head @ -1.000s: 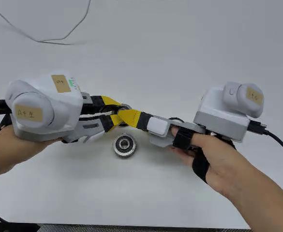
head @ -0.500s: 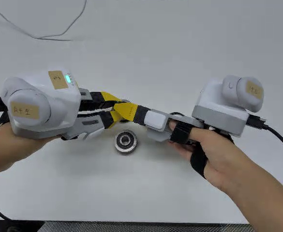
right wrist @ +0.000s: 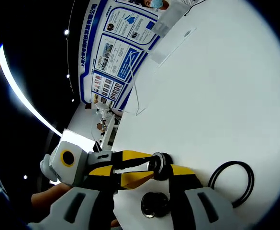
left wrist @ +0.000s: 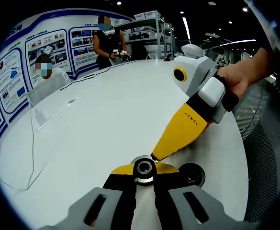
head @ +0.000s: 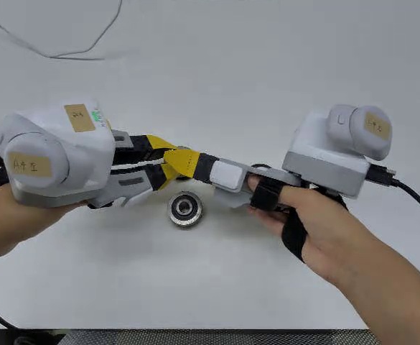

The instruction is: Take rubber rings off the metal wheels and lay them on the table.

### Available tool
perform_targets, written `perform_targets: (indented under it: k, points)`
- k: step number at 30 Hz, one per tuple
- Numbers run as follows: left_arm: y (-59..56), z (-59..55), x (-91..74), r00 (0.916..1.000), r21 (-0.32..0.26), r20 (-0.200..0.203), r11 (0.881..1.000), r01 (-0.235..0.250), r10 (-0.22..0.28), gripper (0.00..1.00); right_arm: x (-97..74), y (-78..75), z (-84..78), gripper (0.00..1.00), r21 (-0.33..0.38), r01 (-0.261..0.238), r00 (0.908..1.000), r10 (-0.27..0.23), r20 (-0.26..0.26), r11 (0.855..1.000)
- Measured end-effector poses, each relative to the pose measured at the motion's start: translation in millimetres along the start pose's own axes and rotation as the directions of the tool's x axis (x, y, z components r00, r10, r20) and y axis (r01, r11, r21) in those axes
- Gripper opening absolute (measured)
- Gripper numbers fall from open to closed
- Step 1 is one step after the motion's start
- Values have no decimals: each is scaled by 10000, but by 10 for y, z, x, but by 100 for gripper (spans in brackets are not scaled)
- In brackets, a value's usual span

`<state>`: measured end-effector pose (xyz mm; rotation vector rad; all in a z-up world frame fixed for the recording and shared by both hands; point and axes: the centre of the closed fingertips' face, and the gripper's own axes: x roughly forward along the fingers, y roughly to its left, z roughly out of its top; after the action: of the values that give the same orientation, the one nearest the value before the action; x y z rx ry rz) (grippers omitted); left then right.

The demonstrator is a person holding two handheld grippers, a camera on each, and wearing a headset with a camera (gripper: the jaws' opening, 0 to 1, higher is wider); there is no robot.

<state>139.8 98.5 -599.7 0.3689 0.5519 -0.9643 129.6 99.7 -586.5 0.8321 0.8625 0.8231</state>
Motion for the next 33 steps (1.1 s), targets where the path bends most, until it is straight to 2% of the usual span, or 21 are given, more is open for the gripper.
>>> perform_targets:
  k: [3,6,15,19,33]
  points:
    - [-3,3,-1,10000,0,-4,10000,-5,5,13,8,-32,-1,48,-92,189,9998,-189,-32,9998]
    - [-2,4,-1,10000,13,-13,10000,1,-1,13,12,-21,-11,50,116,89,10000,-89,-44,9999]
    - [1,7,0,10000,13,-24,10000,1,-1,13,54,-1,16,52,-11,91,9999,-91,75,10000]
    - [1,6,-2,10000,9,-14,10000,10,-10,13,55,-4,44,53,300,-52,9998,46,200,9995]
    - [-5,6,3,10000,20,-13,10000,30,-30,13,-8,11,56,51,384,-126,9998,120,180,9992]
